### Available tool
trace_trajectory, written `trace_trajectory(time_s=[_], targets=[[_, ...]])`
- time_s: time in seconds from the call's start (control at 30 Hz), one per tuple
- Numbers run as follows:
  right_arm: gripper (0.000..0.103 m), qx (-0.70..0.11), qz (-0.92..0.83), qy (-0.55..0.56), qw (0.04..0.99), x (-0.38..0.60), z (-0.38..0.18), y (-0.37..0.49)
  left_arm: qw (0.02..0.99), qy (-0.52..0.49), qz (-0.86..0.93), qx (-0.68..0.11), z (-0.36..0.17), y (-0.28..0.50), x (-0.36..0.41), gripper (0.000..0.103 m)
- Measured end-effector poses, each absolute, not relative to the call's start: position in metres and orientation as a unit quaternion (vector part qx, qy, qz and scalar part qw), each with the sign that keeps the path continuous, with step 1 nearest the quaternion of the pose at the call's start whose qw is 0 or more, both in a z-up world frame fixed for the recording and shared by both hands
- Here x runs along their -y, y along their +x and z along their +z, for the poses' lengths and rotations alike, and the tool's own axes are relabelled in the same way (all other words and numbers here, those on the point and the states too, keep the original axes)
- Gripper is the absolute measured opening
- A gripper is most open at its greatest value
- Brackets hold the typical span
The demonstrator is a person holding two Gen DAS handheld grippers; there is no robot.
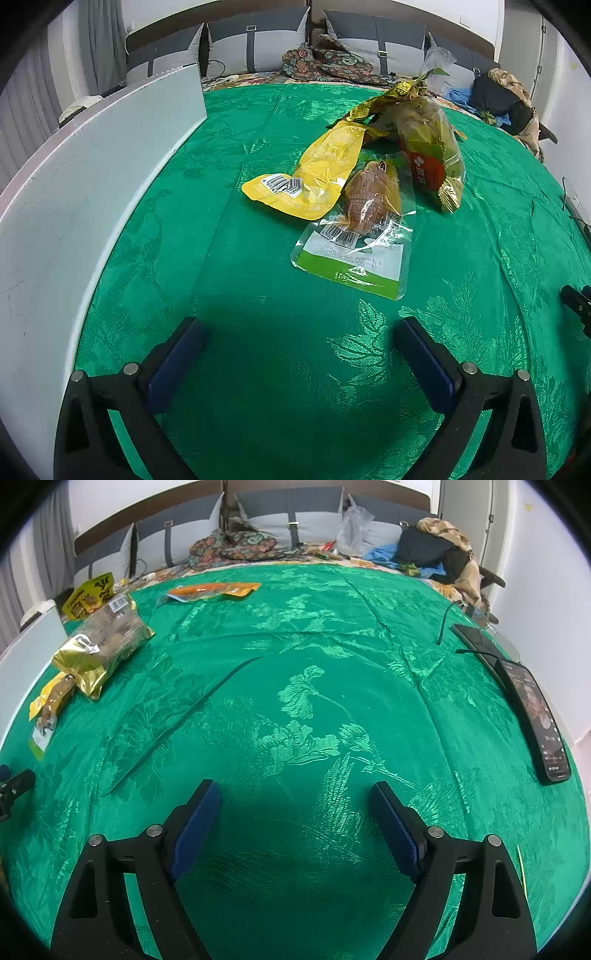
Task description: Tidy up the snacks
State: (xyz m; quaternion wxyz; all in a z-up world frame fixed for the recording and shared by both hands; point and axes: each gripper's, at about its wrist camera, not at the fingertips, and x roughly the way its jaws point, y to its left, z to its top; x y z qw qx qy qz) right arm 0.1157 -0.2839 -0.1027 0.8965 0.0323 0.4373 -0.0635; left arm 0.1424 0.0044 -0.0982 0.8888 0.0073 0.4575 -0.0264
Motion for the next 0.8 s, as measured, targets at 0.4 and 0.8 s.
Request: trace_trajectory(time_s=[0.4,0.8], targets=[[0.087,-0.438,-0.063,0.033,0.896,0.286,-0.1027,0.1151,0.889,0.007,-0.026,-0.457,-0.0987,0.1399,-0.0047,0.103],[0.089,-0.438,-0.058,0.038,0.896,0.288,-0.1026,0.1145,0.889,0.008,-0.025,-0.457,-0.0981,0.1408,-0.0021,0.103]])
